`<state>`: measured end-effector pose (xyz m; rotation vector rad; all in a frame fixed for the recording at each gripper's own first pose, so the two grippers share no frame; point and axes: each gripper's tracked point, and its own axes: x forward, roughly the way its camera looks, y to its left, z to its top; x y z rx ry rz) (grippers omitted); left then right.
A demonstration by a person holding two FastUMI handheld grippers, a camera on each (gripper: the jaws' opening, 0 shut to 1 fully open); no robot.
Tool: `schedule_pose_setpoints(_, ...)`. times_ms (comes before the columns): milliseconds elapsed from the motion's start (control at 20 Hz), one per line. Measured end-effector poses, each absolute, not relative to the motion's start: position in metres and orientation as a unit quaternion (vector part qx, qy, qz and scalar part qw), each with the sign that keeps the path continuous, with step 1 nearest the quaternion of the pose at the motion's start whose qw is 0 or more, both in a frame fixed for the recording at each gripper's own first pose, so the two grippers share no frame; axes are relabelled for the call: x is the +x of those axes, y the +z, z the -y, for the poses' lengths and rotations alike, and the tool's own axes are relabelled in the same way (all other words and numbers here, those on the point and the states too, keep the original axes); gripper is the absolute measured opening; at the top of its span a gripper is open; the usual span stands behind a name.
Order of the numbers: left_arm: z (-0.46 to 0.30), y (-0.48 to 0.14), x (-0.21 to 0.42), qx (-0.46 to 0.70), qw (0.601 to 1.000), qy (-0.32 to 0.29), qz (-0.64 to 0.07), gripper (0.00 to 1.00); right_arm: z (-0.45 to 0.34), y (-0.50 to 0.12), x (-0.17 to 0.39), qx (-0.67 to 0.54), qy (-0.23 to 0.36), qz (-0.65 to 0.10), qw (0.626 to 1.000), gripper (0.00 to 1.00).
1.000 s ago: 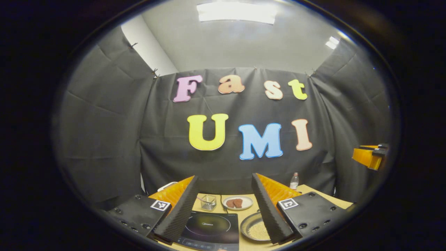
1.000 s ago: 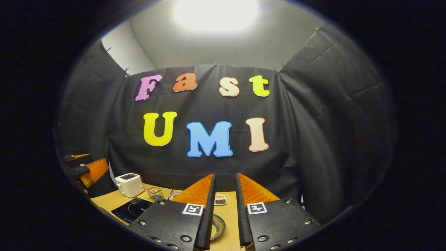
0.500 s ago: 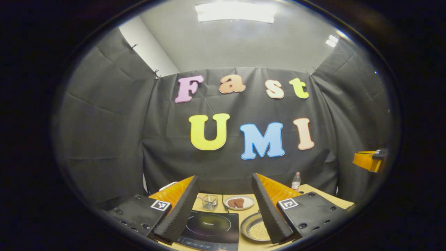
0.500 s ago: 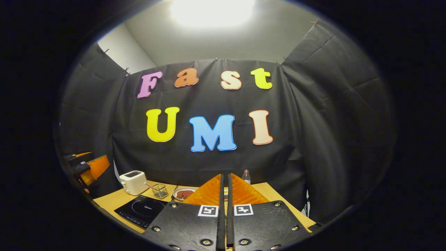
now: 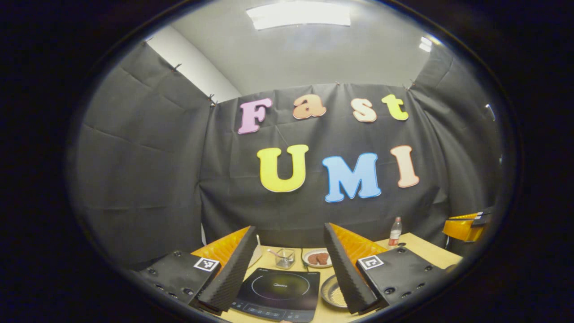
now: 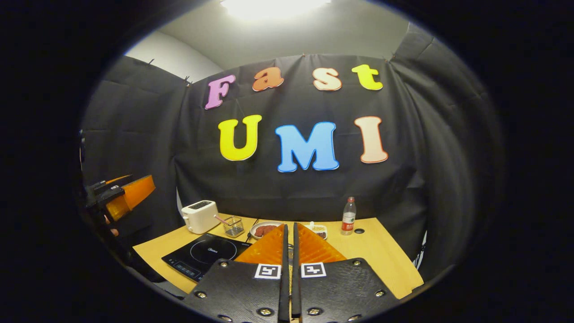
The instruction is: First push the handle of the pot to place it horizontally, then grasp the pot with both hands and set it on the induction cooktop.
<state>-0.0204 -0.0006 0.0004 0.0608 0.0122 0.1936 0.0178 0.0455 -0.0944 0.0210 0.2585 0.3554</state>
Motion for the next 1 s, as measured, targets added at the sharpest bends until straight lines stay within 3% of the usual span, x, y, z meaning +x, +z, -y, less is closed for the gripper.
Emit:
schedule_pose_setpoints(400, -0.043, -0.011, -0.005, 0.029, 0.993, 0.116, -0.011, 0.99, -0.109, -0.156, 0.02, 0.019, 0.244, -0.214, 0.946, 0.02)
schedule_pose_setpoints(1000, -0.106, -0.038, 0.024, 0.016, 0.989, 0.142, -0.025, 0.99, -0.175, -0.253, 0.007, -0.002, 0.3, -0.344, 0.89, 0.02)
